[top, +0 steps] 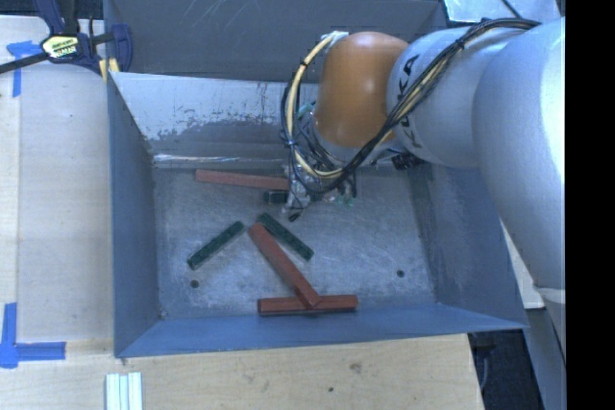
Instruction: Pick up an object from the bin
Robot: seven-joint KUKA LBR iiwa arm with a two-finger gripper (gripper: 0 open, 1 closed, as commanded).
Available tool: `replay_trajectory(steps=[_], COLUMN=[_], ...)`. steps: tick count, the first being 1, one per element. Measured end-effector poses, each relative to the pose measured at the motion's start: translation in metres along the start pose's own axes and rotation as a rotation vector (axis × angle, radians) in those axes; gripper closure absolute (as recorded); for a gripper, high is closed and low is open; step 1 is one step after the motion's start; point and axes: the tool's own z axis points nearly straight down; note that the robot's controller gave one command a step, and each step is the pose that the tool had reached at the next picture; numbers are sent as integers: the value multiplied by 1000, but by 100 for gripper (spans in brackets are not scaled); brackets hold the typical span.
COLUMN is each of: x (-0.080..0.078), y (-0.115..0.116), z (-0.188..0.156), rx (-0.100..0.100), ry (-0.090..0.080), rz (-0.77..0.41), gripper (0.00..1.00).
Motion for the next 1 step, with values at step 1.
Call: replay_trajectory(steps=[1], x=[66], y=[-103], z=[-119], rx=[5], ry=[-7], rz=[-165], gripper=[100])
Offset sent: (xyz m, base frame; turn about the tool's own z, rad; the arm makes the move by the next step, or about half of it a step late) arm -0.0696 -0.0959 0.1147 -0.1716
